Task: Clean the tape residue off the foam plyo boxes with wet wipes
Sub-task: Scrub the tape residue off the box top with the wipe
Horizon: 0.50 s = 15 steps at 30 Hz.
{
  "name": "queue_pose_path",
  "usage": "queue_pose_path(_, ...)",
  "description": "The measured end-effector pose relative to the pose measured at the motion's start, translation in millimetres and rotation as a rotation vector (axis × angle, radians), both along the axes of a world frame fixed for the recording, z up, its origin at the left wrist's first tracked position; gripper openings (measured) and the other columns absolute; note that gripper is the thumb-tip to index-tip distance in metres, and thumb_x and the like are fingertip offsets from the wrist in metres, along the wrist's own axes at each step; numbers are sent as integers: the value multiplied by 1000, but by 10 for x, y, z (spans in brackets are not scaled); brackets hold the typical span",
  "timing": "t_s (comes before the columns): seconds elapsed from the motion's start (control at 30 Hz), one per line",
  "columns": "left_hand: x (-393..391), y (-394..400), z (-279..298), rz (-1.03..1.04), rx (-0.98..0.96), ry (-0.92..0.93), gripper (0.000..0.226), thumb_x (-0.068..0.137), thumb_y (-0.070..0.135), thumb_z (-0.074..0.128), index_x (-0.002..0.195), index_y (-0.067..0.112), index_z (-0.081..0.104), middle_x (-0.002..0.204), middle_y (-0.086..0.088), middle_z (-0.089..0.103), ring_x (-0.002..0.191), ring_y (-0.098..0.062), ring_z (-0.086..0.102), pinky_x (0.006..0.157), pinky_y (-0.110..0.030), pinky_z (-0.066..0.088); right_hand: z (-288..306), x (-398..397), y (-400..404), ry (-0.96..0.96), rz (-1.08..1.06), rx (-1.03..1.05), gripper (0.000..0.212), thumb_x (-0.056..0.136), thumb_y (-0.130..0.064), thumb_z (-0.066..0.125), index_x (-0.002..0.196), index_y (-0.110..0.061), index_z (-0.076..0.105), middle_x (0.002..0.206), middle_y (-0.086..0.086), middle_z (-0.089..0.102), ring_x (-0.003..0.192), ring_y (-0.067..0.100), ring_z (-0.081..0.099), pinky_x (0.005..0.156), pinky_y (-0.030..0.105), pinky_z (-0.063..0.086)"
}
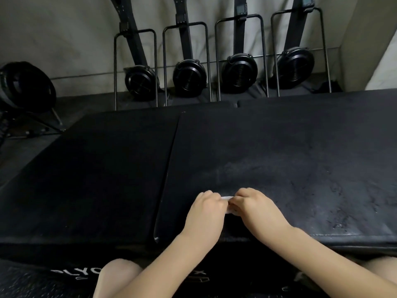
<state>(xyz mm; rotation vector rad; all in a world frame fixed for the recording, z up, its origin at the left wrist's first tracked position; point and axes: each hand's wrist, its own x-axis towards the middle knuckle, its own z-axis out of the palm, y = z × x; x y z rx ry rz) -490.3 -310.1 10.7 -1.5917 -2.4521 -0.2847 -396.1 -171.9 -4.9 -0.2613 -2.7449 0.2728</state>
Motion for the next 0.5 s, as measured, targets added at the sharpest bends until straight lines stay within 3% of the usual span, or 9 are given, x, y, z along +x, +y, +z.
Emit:
queue_pose_path(0.1, -314, 296, 16, 67, -102, 73, 26, 59, 0, 78, 63, 24, 67, 54, 7, 52, 58, -14, 51, 58, -27, 46, 66, -320, 200, 35, 4, 4, 19, 76, -14, 85, 66, -17, 69, 64, -2, 48, 57, 19, 46, 51, 25, 26)
queue_pose_path(0.23, -652, 641, 134, 100, -106, 72, 20, 77, 3, 69, 78, 23, 72, 65, 4, 60, 70, -16, 55, 65, -27, 46, 121, -780, 484, -54, -56, -48, 18, 93, -15, 63, 76, -11, 64, 78, 4, 47, 73, 21, 43, 57, 30, 27)
queue_pose_path(0.33, -785, 769, 194, 82, -162, 57, 33, 87, -3, 49, 100, 21, 68, 79, 0, 61, 85, -19, 53, 72, -29, 41, 174, -915, 598, -94, -49, -96, 15, 94, -13, 60, 85, -15, 72, 87, 7, 55, 80, 25, 53, 61, 34, 43)
queue_pose_path(0.43, -682, 696, 240, 89, -199, 16, 36, 86, -6, 45, 104, 19, 63, 77, 0, 52, 84, -19, 48, 67, -30, 34, 143, -797, 589, -103, 10, -116, 14, 96, -21, 65, 87, -20, 76, 85, 8, 58, 77, 28, 60, 64, 37, 50)
queue_pose_path(0.5, -526, 535, 204, 38, -196, 42, 34, 83, -6, 48, 99, 18, 65, 78, 0, 57, 82, -18, 48, 67, -29, 35, 76, -636, 561, -122, 54, -100, 28, 98, -38, 61, 86, -18, 74, 82, 5, 58, 74, 25, 60, 62, 37, 50)
